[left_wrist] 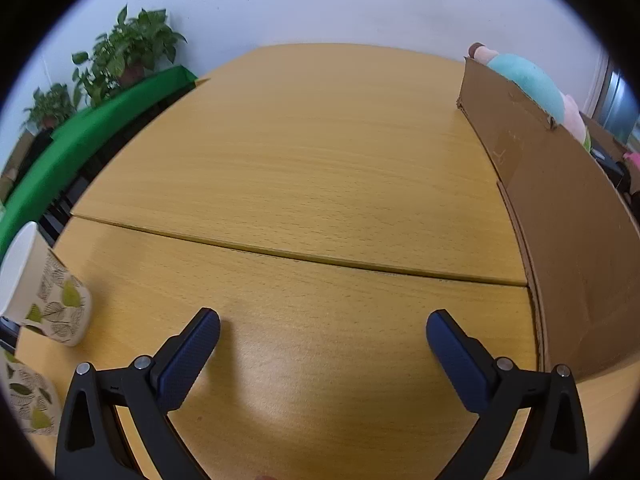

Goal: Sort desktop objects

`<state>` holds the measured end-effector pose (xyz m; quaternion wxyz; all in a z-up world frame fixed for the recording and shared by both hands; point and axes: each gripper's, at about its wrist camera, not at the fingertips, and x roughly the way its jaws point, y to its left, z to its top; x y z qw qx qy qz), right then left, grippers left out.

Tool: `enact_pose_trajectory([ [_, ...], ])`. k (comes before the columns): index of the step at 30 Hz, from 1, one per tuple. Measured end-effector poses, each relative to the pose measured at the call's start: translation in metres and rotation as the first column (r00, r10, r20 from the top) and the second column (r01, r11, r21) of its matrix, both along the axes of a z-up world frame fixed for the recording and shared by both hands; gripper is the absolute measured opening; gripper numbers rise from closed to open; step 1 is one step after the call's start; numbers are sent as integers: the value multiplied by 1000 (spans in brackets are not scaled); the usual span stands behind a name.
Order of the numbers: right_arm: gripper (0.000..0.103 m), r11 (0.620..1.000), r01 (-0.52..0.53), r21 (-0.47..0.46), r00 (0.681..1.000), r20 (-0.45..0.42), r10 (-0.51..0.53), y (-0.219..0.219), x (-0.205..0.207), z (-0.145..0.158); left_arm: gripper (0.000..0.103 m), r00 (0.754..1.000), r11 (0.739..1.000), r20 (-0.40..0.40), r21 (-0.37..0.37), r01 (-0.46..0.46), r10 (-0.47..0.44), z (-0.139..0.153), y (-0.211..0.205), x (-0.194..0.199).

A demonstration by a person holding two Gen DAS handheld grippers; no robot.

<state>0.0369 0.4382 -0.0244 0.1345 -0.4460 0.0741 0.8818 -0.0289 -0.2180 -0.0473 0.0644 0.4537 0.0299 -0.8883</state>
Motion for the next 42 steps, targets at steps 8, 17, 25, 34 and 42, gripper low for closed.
enact_pose_trajectory([
  [8,103,996,93,-2,996,6,-93,17,0,-2,103,1000,1000,1,6,-28,28,0,-15,-7],
  [17,103,992,127,-3,992,6,-127,26,9,-2,103,1000,1000,0,6,-27,27,0,-14,-5],
  [25,103,992,128,-3,992,6,-128,26,9,-2,103,1000,1000,-1,7,-27,27,0,-14,-5],
  [34,103,976,218,-2,976,6,-218,26,9,-2,103,1000,1000,-1,7,-27,27,0,-15,-5],
  [42,103,973,230,-2,973,5,-230,26,9,-3,103,1000,1000,-1,7,-27,27,0,-14,-4],
])
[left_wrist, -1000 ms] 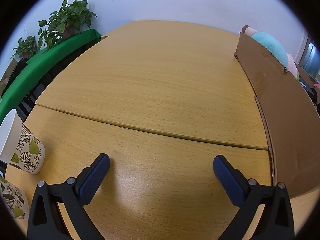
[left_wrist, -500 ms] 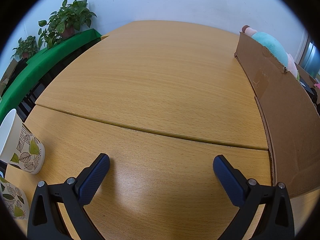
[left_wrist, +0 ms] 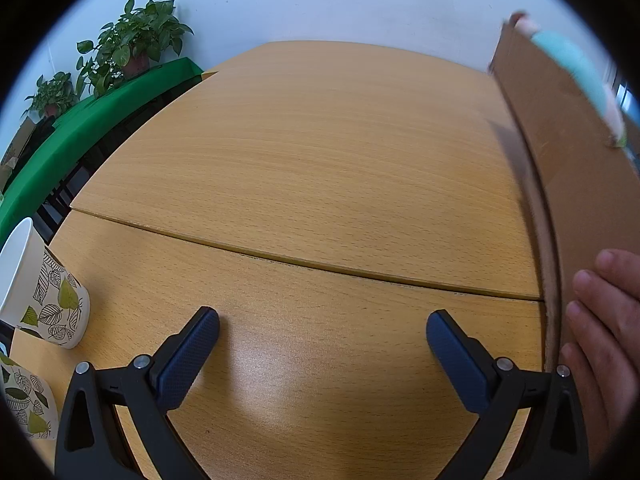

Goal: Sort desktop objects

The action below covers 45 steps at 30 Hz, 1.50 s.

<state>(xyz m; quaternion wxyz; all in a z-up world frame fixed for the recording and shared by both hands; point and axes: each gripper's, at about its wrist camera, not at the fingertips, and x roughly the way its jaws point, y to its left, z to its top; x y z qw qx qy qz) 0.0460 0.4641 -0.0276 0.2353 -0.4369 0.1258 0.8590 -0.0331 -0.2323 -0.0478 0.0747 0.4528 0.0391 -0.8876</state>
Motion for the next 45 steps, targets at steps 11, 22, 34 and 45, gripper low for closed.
enact_pose_trajectory([
  [11,103,1000,4,0,1000,1,-4,0,-2,-2,103,1000,1000,-1,0,0,0,-1,-1,-1],
  [22,103,1000,10,0,1000,0,-10,0,-2,-4,103,1000,1000,-1,1,0,0,-1,-1,-3],
  [34,103,1000,11,0,1000,1,-11,1,-2,-4,103,1000,1000,-1,1,0,0,-1,-1,-3],
  [45,103,1000,12,0,1000,2,-12,1,-3,-4,103,1000,1000,-2,1,0,0,-1,-1,-2],
])
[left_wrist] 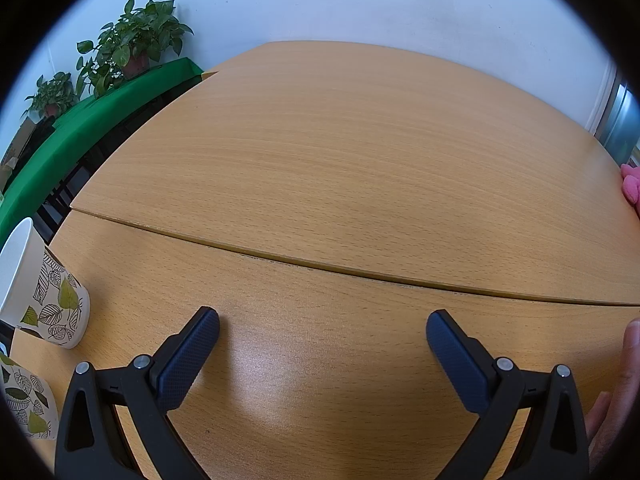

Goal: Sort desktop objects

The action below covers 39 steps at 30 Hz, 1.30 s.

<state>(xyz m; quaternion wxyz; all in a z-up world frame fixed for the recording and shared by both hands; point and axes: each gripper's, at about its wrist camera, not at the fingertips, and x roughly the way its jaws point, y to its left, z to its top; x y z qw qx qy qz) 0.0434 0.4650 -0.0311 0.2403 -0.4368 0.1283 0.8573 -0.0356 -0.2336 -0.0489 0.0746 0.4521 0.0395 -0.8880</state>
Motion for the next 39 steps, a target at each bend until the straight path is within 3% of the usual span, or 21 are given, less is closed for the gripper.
enact_pose_trajectory([
  [39,103,1000,11,0,1000,1,-11,-1,0,1,103,1000,1000,0,0,0,0,0,0,-1],
])
